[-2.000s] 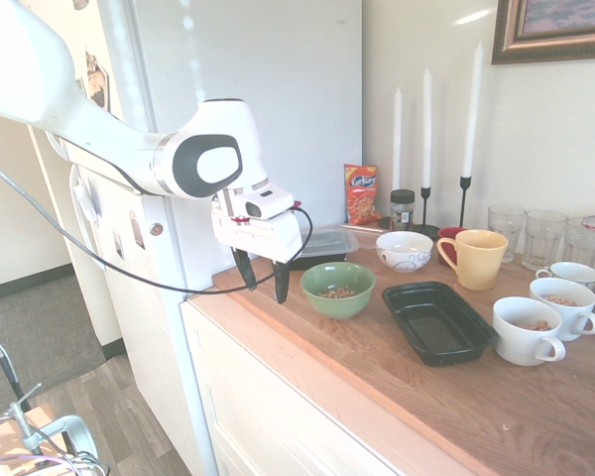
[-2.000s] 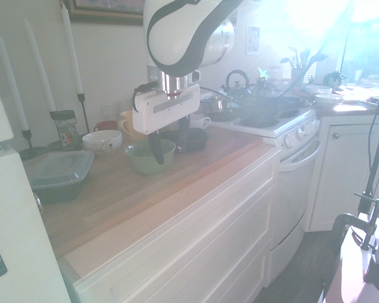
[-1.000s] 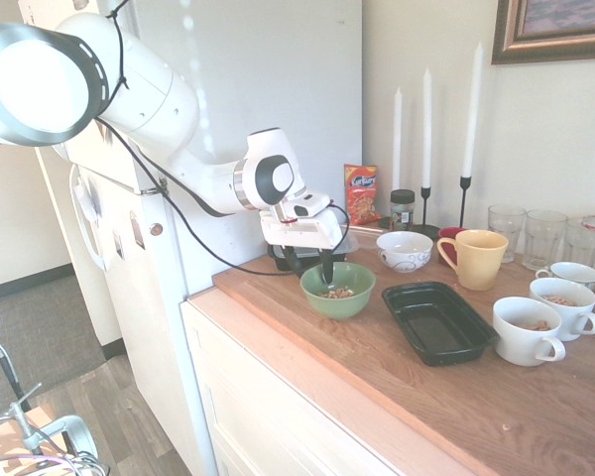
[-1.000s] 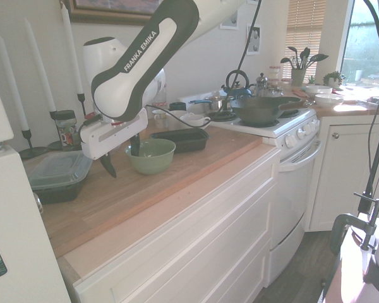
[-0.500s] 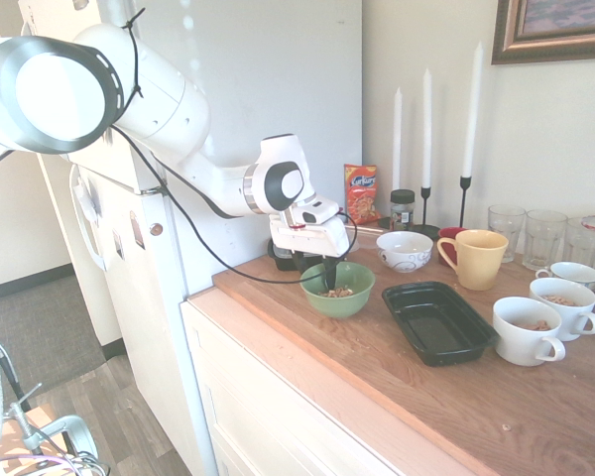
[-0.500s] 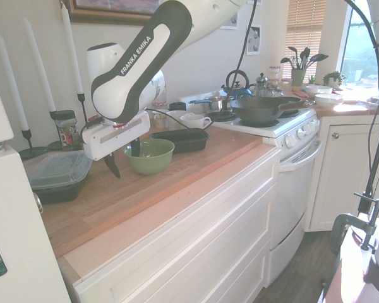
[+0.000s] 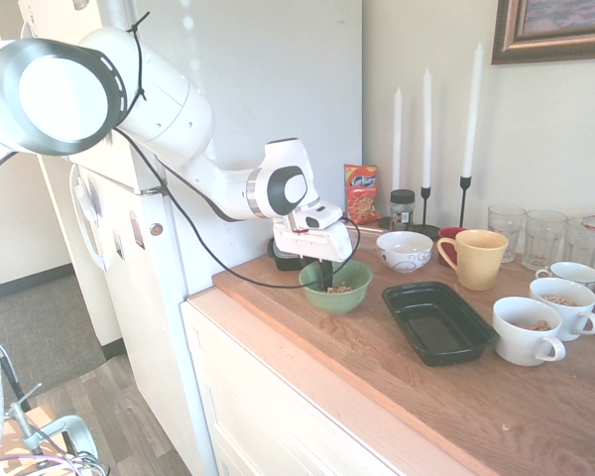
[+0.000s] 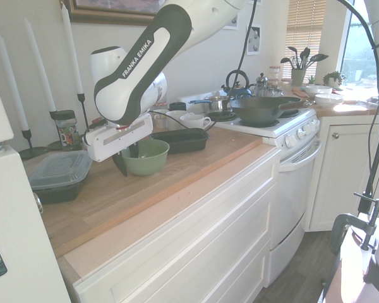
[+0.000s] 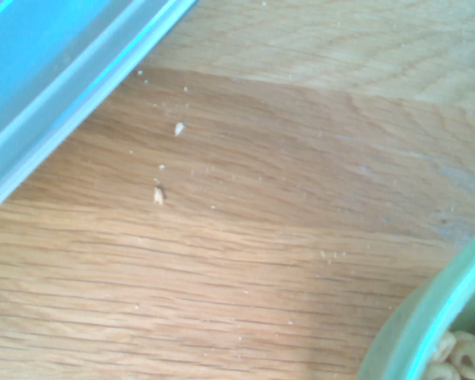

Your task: Pour the cereal into the box

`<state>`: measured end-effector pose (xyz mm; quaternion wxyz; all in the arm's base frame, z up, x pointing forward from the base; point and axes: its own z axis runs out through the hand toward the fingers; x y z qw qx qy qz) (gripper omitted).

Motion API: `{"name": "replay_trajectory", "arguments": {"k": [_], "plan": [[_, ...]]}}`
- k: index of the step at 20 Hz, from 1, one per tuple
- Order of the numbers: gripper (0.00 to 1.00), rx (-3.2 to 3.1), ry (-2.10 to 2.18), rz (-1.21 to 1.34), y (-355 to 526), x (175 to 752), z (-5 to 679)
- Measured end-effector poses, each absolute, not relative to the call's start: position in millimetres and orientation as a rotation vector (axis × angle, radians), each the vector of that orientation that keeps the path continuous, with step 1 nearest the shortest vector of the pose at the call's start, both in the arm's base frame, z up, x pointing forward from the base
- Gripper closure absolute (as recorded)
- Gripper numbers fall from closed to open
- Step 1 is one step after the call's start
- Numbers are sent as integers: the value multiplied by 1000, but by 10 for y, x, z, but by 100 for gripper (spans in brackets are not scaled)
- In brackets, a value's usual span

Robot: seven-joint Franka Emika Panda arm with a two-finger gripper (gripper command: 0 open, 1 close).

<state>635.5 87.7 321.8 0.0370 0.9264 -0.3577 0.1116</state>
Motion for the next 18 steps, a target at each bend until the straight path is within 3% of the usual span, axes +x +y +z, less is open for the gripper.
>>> {"name": "replay_trajectory", "arguments": {"k": [9,18], "plan": [[100,2856,-1095,368,929,6343,3331],[100,2936,-1132,475,937,6219,4147]]}}
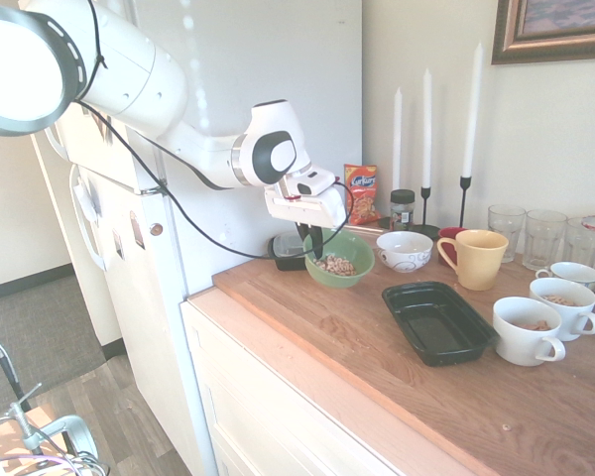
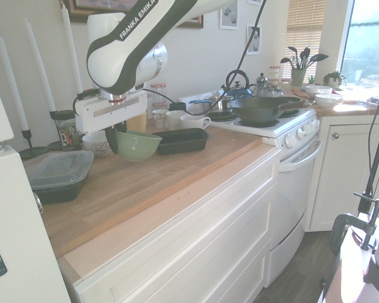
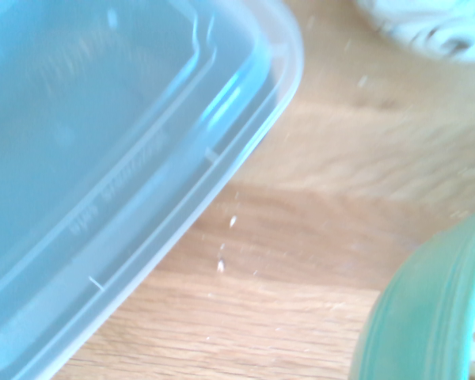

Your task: Pour the cereal into the box

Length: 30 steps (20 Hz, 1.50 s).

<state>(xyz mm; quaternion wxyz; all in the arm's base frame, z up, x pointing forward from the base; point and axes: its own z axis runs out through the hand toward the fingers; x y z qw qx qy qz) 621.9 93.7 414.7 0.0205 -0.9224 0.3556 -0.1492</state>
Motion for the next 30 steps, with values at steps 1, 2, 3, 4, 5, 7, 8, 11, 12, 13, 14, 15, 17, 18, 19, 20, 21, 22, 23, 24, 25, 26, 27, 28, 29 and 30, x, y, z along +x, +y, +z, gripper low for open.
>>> {"name": "replay_trajectory", "arguments": {"k": [1,2,3,4,5,7,8,11,12,13,14,15,17,18,19,20,21,22,23,24,25,26,27,28,29,30], "plan": [[100,-2848,1102,-466,895,6204,4245],[100,-2831,1102,-470,840,6195,4337],[100,-2812,1106,-469,769,6187,4420],[100,-2791,1111,-463,683,6184,4485],[100,-2770,1116,-450,578,6183,4534],[100,-2722,1130,-405,333,6200,4590],[100,-2696,1136,-383,184,6218,4625],[100,-2610,1119,-290,-180,6292,4754],[100,-2585,1112,-262,-271,6329,4788],[100,-2563,1107,-234,-353,6372,4804],[100,-2545,1105,-210,-440,6416,4803],[100,-2525,1104,-188,-525,6461,4798],[100,-2476,1093,-138,-701,6546,4788],[100,-2451,1086,-111,-794,6581,4787],[100,-2428,1082,-86,-887,6608,4790],[100,-2401,1079,-59,-981,6635,4793],[100,-2372,1074,-28,-1079,6658,4795],[100,-2343,1068,0,-1177,6683,4789],[100,-2315,1064,27,-1280,6706,4772],[100,-2290,1064,53,-1376,6729,4749],[100,-2268,1067,73,-1466,6759,4723],[100,-2252,1069,89,-1544,6788,4693],[100,-2237,1070,105,-1603,6812,4662],[100,-2225,1070,121,-1642,6830,4626],[100,-2217,1071,132,-1671,6841,4596],[100,-2210,1072,145,-1686,6841,4565]]}}
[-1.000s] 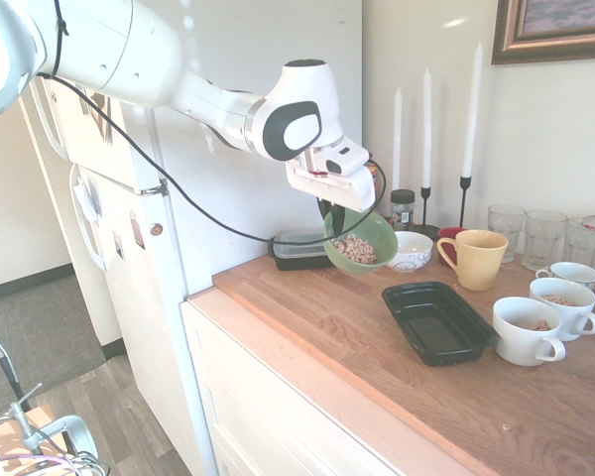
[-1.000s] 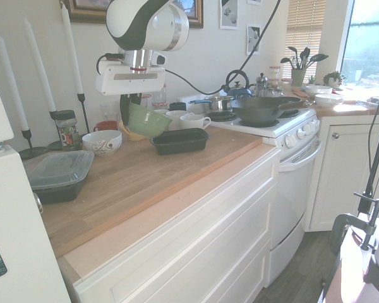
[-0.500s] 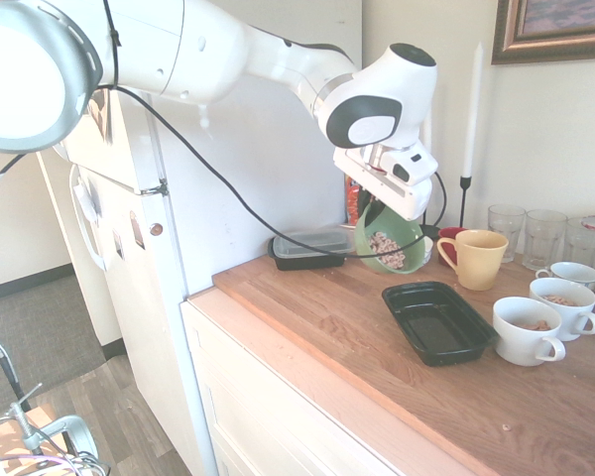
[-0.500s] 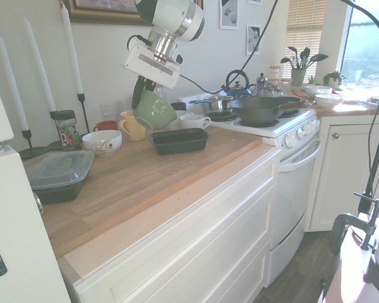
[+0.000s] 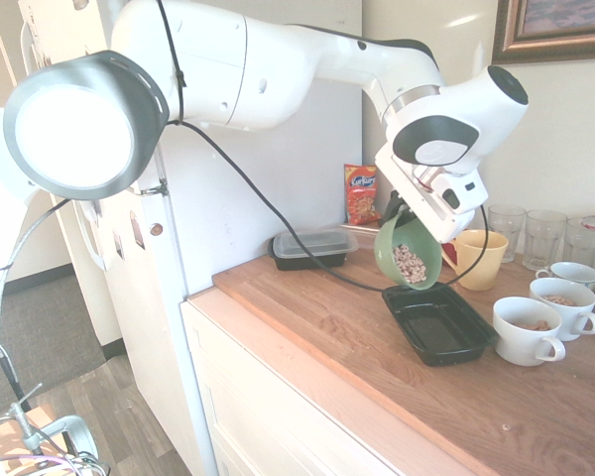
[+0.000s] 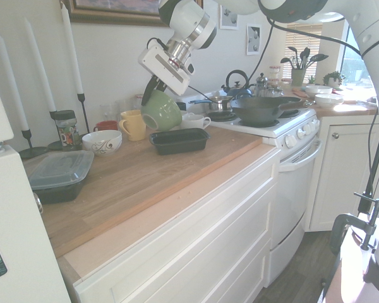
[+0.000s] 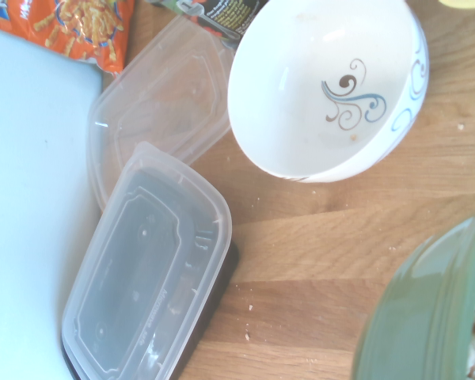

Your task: Pour the cereal into the box

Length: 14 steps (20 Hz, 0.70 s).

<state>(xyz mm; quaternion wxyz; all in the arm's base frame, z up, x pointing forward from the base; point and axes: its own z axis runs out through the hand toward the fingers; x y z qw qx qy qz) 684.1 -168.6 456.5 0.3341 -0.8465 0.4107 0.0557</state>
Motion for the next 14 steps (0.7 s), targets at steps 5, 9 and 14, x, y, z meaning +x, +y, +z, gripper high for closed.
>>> {"name": "replay_trajectory", "arguments": {"k": [5,9,14], "plan": [[100,-2153,1093,189,-1857,6789,4458],[100,-2091,1094,222,-2119,6718,4282],[100,-2067,1074,237,-2165,6766,4175]]}}
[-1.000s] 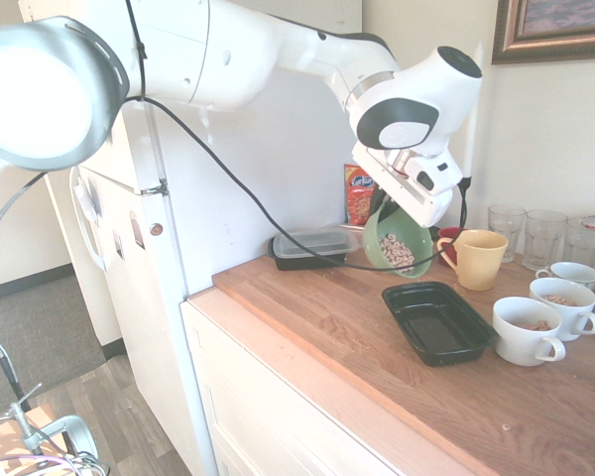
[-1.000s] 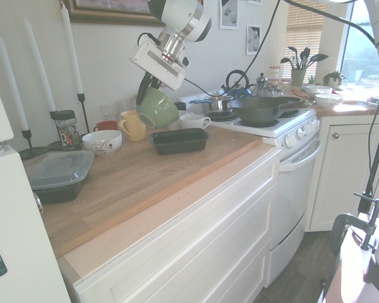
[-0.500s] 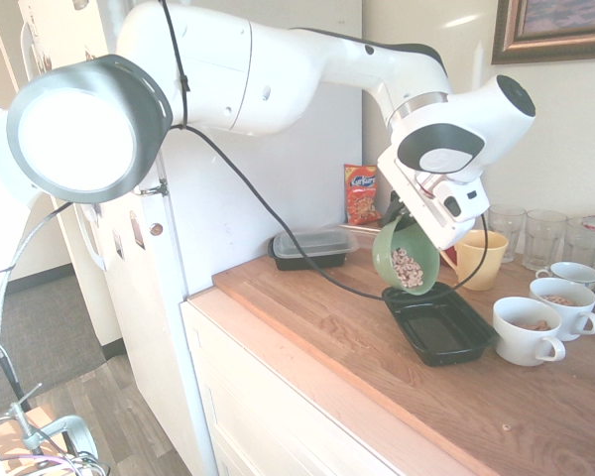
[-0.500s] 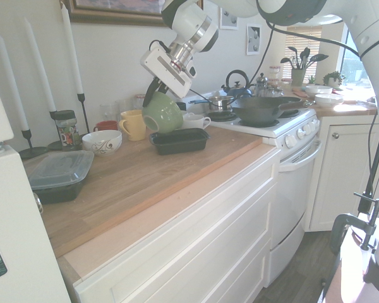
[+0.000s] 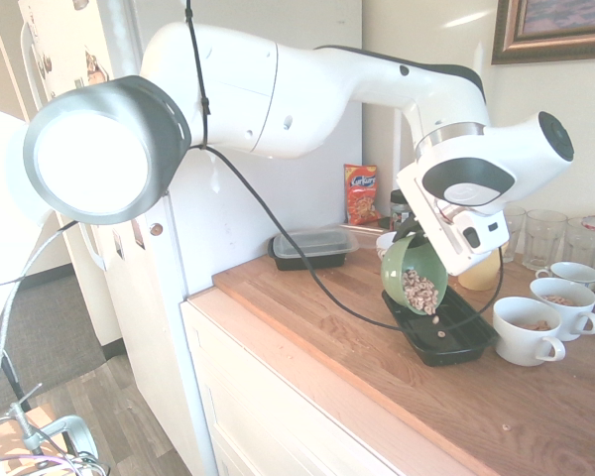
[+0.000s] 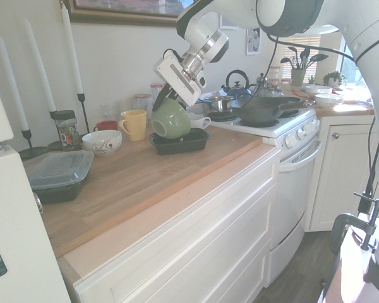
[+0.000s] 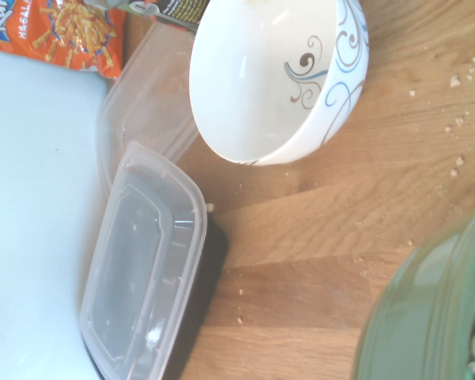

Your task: Pour the cereal into the box

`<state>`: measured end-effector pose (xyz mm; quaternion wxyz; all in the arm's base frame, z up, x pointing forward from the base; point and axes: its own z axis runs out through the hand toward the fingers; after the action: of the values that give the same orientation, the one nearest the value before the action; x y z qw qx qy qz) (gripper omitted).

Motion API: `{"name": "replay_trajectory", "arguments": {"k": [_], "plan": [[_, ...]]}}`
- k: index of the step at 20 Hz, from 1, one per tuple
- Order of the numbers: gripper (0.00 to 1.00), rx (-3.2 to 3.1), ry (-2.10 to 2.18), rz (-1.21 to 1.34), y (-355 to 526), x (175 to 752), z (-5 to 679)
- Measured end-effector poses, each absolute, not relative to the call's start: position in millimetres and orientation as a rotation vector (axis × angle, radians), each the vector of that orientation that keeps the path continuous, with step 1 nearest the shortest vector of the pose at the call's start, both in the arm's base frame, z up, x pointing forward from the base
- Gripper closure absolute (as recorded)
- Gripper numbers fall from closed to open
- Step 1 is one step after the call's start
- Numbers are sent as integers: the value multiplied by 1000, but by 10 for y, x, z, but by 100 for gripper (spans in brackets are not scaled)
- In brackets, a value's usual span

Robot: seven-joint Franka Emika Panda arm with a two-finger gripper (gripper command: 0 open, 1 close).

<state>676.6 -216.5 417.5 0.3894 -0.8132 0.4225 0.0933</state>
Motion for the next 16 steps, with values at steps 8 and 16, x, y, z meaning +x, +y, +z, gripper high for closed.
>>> {"name": "replay_trajectory", "arguments": {"k": [8,16], "plan": [[100,-1928,1012,269,-2472,6810,3973],[100,-1822,929,290,-2479,6858,3930]]}}
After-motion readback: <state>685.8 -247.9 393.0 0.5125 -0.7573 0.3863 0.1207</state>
